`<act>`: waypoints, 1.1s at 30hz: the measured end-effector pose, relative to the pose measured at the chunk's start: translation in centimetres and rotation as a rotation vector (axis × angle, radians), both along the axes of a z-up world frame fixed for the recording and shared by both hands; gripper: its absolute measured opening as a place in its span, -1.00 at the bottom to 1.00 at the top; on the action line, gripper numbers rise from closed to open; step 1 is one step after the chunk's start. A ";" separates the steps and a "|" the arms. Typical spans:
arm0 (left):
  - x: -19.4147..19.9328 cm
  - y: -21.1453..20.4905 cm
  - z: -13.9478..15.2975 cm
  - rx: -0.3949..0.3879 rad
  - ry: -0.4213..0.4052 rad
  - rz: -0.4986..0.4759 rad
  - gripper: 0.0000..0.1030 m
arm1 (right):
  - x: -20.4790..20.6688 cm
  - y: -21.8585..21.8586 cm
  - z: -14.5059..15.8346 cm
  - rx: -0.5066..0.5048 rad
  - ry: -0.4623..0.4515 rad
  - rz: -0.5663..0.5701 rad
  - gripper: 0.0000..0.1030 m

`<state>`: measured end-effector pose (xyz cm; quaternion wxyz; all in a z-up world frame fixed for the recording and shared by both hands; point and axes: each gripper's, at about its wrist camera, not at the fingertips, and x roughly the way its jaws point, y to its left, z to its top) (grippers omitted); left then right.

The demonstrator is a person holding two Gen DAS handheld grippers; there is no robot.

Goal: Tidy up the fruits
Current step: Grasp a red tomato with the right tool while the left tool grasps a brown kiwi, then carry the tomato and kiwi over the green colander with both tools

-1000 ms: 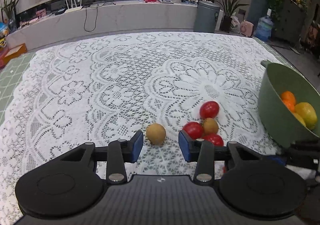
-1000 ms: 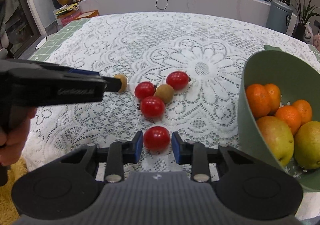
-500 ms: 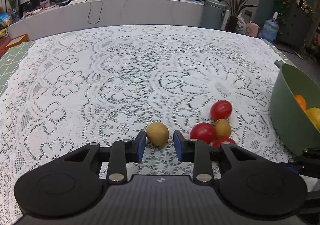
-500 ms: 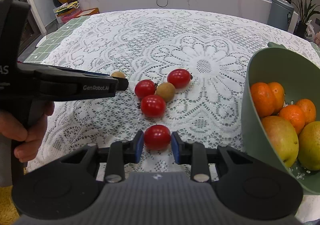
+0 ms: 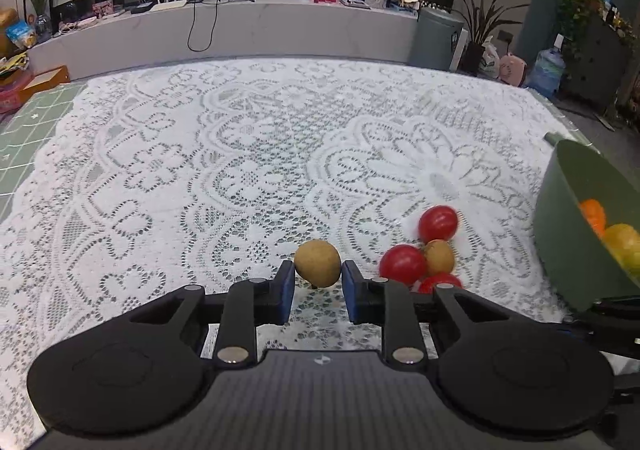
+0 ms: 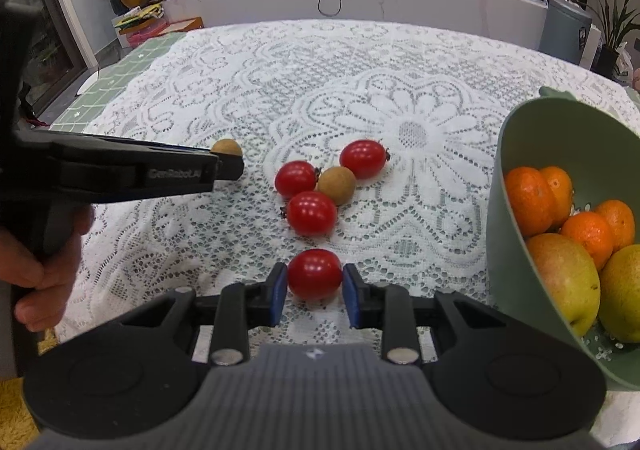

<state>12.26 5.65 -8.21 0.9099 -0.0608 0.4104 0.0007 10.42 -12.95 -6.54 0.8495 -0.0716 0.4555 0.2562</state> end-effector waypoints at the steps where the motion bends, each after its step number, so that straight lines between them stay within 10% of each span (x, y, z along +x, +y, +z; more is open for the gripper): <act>1: -0.3 -0.1 0.4 -0.003 -0.001 0.003 -0.46 | -0.1 -0.1 0.1 0.005 -0.008 -0.001 -0.49; 21: -4.7 -5.7 7.6 -0.075 -0.073 -0.074 -0.46 | -3.1 -5.6 6.2 0.124 -0.151 -0.085 -0.50; 33: -4.4 -12.8 8.2 -0.001 -0.064 -0.294 -0.46 | -1.4 -12.0 8.2 -0.043 -0.109 -0.168 -0.50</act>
